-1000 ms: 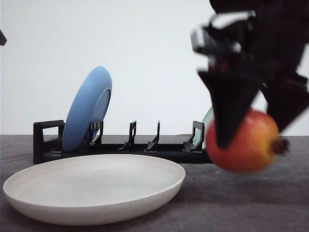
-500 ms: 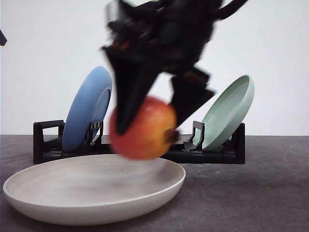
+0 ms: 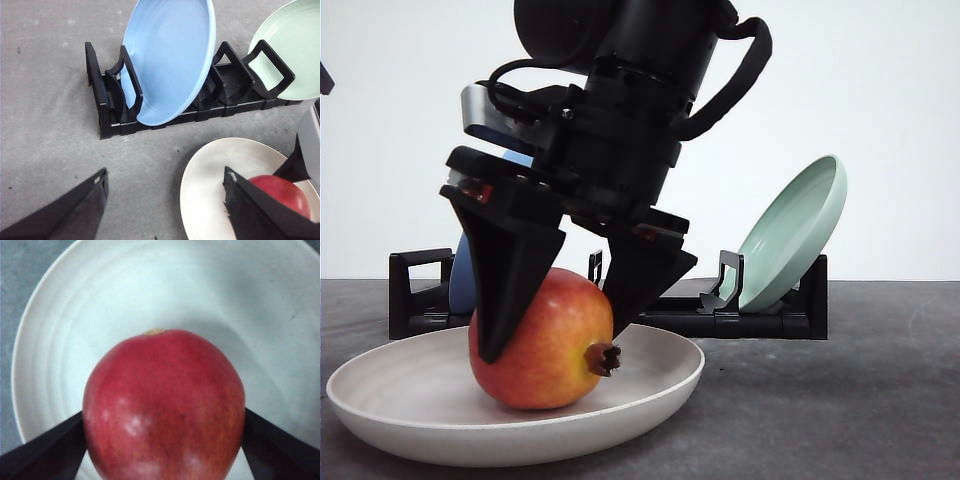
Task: Place pomegranate in white plate
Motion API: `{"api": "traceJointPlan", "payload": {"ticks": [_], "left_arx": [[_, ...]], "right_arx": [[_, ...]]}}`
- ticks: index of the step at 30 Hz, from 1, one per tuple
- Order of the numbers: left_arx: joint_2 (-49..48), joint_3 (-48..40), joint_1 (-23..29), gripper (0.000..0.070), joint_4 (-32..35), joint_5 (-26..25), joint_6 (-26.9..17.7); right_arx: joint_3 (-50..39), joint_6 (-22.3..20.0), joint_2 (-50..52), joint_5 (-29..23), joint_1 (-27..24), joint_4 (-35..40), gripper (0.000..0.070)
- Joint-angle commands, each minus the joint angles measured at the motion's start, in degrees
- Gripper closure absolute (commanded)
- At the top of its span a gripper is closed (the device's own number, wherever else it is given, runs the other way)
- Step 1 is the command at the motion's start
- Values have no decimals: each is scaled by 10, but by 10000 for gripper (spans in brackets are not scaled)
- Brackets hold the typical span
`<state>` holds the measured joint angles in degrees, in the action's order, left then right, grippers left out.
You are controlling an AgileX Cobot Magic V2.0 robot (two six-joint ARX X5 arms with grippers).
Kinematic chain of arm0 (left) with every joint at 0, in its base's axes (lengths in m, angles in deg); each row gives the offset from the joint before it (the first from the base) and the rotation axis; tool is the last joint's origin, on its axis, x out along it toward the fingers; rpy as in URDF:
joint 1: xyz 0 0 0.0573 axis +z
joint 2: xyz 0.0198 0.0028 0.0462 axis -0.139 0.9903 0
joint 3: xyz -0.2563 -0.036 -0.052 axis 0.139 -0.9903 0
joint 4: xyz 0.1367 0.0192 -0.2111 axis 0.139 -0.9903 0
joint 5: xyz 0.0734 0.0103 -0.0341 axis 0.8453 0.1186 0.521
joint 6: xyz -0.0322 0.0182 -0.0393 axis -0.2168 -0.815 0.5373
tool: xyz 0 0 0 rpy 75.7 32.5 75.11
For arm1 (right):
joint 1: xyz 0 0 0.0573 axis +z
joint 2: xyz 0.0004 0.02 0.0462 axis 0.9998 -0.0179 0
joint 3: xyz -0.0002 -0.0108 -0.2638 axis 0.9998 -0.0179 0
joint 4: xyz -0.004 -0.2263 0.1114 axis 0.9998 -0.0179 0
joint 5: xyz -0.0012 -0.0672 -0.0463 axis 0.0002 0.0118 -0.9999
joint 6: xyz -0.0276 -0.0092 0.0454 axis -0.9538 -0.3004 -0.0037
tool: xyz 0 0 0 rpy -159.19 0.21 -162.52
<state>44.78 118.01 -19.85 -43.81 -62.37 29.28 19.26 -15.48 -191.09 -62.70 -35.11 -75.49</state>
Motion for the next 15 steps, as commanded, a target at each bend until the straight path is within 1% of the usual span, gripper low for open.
{"api": "traceJointPlan", "payload": {"ticks": [1, 4, 10, 13, 15], "left_arx": [[3, 5, -1, 266, 5, -2, 0], [3, 5, -1, 266, 5, -2, 0], [3, 5, -1, 266, 5, -2, 1], [3, 5, -1, 266, 5, -2, 1], [3, 5, -1, 266, 6, -2, 0]], "right_arx": [[16, 7, -10, -1, 5, 7, 164], [16, 11, -10, -1, 5, 9, 103], [16, 12, -9, -3, 5, 18, 38], [14, 10, 4, -17, 4, 27, 36], [0, 10, 25, -32, 4, 61, 37]]}}
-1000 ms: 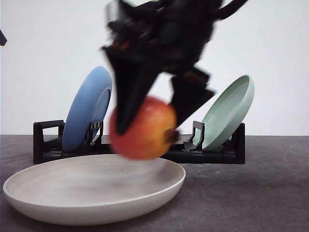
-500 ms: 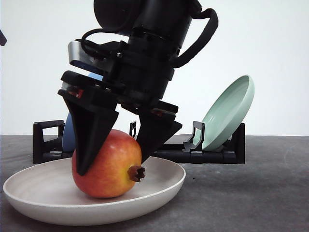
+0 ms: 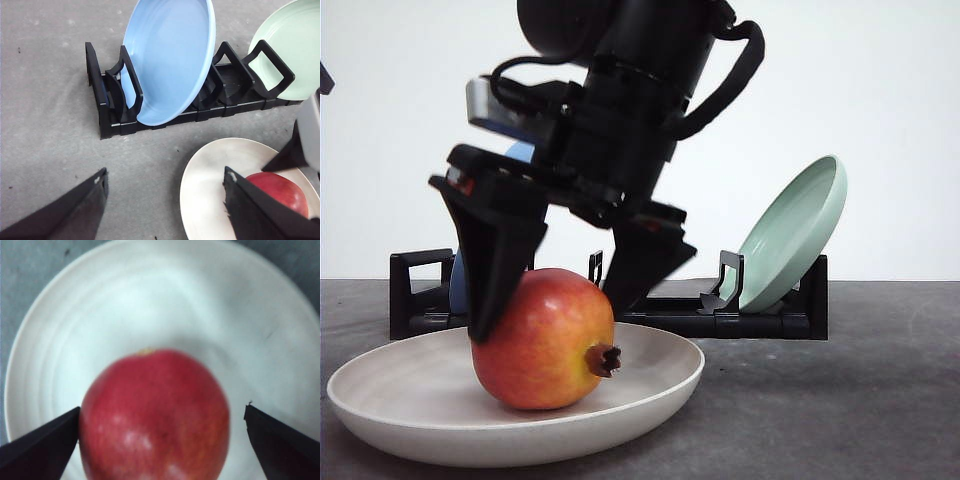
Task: Place pomegranate in white plate
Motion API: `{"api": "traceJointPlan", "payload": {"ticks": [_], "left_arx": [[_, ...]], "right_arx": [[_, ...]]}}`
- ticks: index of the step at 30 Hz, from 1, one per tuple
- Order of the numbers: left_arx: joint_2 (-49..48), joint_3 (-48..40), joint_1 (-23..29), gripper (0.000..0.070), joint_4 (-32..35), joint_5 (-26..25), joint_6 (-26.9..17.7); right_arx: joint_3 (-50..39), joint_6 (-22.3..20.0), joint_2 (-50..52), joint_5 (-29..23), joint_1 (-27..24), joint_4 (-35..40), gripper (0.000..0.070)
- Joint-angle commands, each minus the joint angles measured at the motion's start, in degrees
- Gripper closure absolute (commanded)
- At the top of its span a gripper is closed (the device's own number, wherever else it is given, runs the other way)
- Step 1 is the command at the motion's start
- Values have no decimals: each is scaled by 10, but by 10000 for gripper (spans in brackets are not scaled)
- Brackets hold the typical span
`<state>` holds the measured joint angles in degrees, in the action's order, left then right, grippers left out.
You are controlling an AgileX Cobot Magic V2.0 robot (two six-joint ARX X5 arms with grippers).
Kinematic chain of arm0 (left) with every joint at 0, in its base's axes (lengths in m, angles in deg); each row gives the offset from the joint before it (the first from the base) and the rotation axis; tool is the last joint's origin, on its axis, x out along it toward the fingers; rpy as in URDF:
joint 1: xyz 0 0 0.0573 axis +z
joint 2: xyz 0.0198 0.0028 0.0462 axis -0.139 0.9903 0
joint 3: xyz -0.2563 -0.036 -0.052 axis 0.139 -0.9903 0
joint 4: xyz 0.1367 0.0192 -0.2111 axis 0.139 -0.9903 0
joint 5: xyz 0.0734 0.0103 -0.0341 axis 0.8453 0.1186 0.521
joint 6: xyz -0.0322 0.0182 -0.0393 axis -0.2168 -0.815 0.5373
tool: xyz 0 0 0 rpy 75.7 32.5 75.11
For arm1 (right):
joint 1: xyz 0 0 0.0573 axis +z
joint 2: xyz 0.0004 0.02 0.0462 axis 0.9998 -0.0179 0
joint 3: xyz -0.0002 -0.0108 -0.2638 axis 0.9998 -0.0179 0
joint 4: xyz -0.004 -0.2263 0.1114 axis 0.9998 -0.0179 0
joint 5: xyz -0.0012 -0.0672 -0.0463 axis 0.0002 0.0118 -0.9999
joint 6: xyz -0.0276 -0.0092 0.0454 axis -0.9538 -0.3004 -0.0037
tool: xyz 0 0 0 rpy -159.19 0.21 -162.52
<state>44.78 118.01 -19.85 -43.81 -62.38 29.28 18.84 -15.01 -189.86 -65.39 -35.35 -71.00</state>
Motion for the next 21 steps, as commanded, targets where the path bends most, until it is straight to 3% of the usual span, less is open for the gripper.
{"api": "traceJointPlan", "payload": {"ticks": [1, 5, 9, 21], "left_arx": [[3, 5, -1, 266, 6, -2, 0], [3, 5, -1, 266, 6, -2, 0], [3, 5, -1, 266, 6, -2, 1], [3, 5, -1, 266, 1, -2, 1]], "right_arx": [[-13, 5, 29, -5, 7, 48, 37], [-99, 6, 106, -5, 3, 162, 37], [-189, 6, 190, -1, -17, 224, 38], [-348, 41, 420, 31, -162, 200, 40]]}}
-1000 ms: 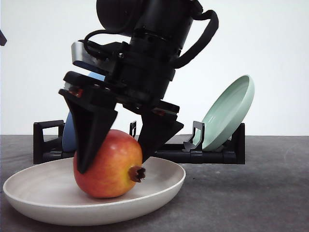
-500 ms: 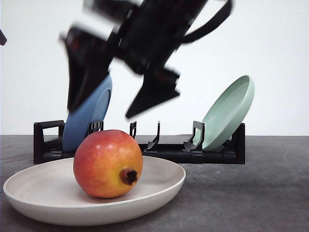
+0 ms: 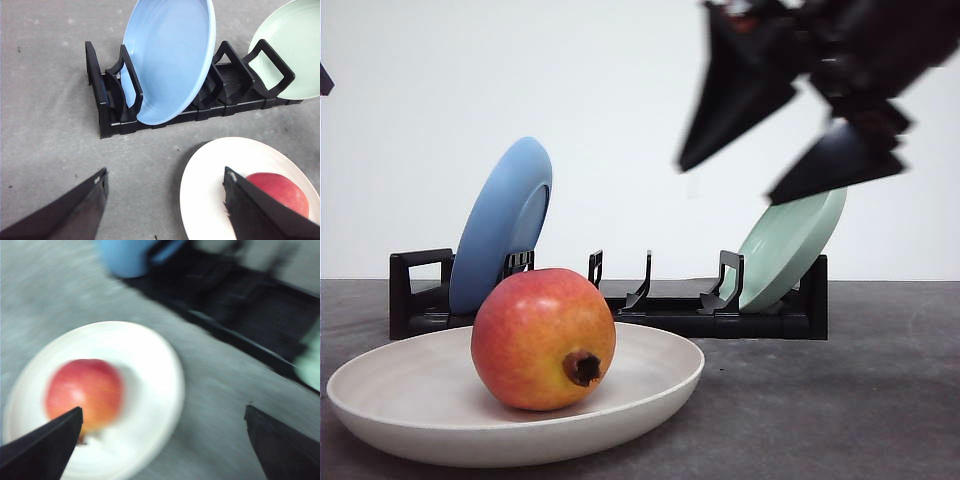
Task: Place pomegranate in white plate
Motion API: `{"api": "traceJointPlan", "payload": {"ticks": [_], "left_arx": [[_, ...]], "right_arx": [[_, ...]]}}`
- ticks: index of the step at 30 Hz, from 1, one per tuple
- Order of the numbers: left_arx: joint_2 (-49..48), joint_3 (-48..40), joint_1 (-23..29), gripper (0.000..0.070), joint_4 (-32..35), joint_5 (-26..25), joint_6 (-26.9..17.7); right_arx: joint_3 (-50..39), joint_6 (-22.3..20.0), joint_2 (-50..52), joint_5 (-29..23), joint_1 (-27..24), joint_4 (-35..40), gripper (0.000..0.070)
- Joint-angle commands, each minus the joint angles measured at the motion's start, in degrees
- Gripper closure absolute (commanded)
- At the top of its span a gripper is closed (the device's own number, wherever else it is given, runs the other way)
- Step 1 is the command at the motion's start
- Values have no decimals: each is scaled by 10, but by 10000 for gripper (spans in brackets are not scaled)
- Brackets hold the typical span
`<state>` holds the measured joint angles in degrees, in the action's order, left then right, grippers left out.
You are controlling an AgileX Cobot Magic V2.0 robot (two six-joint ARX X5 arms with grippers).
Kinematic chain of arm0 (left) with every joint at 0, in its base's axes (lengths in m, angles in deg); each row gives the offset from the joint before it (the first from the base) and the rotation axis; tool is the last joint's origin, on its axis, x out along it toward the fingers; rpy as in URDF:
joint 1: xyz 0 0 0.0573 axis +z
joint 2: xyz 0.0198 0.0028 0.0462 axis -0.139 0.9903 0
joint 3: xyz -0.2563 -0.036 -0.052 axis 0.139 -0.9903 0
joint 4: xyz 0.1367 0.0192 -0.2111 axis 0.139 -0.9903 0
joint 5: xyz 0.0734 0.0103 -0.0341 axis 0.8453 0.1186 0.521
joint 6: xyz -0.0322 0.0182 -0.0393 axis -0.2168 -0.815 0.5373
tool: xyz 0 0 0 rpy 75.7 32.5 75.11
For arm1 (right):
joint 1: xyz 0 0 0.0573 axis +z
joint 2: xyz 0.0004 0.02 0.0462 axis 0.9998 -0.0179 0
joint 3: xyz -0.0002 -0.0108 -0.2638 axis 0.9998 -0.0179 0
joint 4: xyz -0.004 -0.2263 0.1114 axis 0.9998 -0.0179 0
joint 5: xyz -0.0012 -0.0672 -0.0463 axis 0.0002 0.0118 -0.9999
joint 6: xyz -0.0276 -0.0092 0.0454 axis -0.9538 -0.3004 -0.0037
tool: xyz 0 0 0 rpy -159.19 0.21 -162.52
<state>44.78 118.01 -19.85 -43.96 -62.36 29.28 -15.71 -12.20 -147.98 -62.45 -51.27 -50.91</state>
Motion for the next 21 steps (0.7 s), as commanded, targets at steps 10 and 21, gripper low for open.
{"api": "traceJointPlan", "payload": {"ticks": [10, 21], "left_arx": [[3, 5, 0, 265, 3, -2, 1], [2, 5, -1, 654, -5, -3, 2]], "right_arx": [[-38, 18, 85, 0, -127, -49, 45], [-38, -1, 88, -5, -145, -68, 660]]}}
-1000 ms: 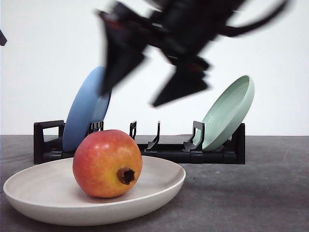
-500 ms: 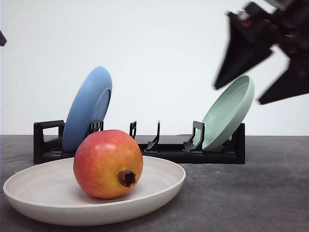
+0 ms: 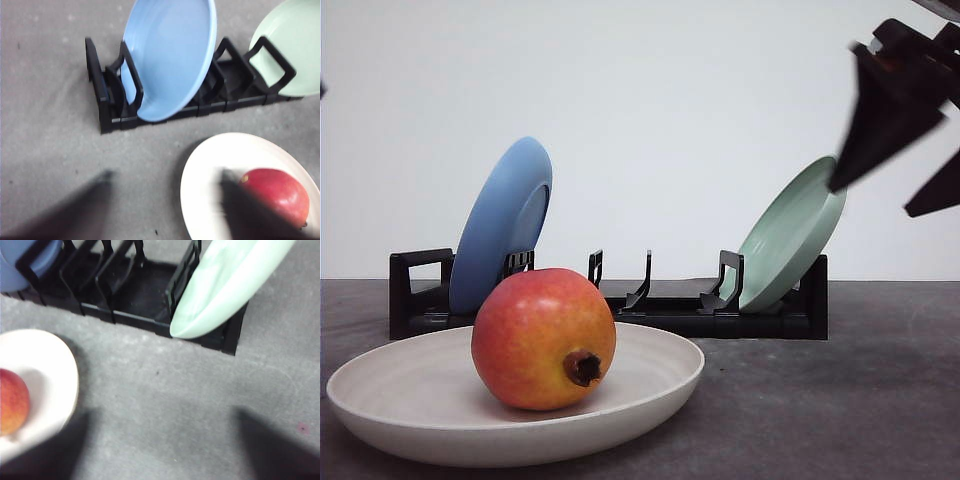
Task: Place pomegranate in white plate
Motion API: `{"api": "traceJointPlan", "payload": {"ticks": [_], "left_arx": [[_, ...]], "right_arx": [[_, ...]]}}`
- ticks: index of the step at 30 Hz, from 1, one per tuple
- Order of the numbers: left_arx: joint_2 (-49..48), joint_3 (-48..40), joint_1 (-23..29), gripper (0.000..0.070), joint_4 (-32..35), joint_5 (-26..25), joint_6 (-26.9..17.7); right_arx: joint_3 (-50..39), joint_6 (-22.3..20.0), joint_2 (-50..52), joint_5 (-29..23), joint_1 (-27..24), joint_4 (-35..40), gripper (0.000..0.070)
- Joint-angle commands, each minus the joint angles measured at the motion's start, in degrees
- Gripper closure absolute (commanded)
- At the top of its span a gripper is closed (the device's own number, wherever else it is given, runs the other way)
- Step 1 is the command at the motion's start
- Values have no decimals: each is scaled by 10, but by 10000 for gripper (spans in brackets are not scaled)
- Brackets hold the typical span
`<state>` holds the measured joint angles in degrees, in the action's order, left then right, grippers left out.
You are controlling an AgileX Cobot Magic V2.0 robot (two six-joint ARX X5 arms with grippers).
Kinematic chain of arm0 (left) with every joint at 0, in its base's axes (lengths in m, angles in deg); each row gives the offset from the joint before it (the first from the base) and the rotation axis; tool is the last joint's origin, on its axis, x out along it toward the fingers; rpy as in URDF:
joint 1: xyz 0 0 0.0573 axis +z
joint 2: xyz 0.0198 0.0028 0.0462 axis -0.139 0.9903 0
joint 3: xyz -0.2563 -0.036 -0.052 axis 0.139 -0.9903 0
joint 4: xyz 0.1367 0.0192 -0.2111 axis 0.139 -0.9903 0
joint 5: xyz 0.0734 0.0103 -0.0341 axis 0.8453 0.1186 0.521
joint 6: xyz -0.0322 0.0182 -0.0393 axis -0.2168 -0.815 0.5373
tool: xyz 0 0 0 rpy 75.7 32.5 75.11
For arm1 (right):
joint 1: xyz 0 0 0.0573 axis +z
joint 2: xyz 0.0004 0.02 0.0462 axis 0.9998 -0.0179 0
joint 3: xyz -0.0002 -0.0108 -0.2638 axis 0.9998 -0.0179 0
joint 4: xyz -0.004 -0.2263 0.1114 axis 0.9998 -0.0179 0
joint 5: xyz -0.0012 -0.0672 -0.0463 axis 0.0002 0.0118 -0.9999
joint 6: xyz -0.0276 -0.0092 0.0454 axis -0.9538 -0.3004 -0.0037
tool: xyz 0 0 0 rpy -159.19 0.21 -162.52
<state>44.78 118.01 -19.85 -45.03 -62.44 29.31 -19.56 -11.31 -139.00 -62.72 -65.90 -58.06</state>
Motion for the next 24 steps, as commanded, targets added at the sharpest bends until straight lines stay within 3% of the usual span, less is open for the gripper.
{"api": "traceJointPlan", "payload": {"ticks": [1, 2, 19, 24], "left_arx": [[2, 5, -1, 680, 8, -2, 2], [2, 5, -1, 700, 10, -2, 2], [1, 4, 1, 700, 14, -2, 2], [-32, -39, 12, 700, 47, -2, -5]], "right_arx": [[1, -14, -2, -2, 1, 4, 685], [1, -16, -2, -2, 1, 7, 658], [1, -16, -2, -2, 1, 20, 658], [1, -16, -2, -2, 1, 20, 658]]}}
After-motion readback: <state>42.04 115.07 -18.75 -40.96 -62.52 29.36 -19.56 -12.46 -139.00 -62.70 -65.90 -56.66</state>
